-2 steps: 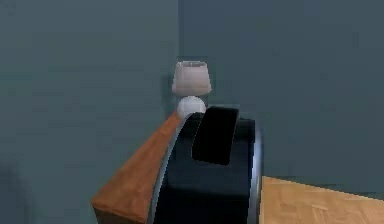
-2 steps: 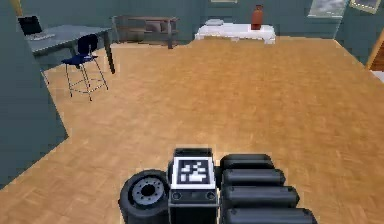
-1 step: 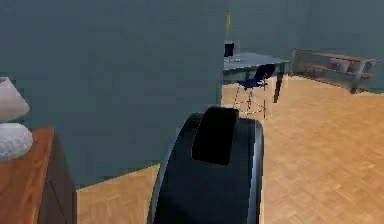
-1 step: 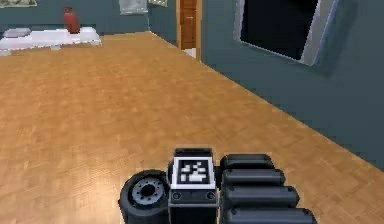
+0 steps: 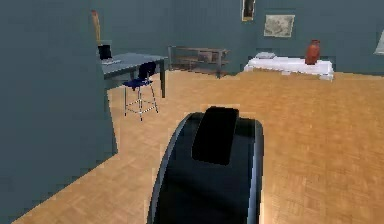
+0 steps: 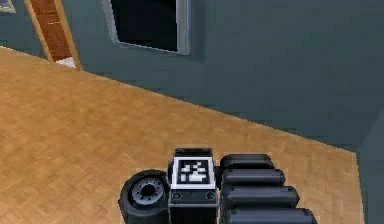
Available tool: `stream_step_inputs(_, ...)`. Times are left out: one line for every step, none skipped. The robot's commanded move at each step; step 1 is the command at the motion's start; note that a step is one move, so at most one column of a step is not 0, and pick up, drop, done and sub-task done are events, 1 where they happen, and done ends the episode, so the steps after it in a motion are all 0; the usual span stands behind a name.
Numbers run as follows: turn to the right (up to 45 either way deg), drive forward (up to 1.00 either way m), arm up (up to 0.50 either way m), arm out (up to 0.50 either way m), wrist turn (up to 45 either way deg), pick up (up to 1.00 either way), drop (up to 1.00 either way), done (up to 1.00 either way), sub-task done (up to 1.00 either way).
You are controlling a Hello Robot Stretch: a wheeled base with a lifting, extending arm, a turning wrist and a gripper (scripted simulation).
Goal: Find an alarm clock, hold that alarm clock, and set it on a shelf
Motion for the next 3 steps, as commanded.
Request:
stream_step_inputs(3.0, 0.0, 0.0, 0.0, 0.0, 0.0, 0.0, 0.0, 0.0)
stream_step_inputs(0.0, 1.0, 0.0, 0.0, 0.0, 0.0, 0.0, 0.0, 0.0)
stream_step_inputs(0.0, 1.0, 0.0, 0.0, 0.0, 0.0, 0.0, 0.0, 0.0)
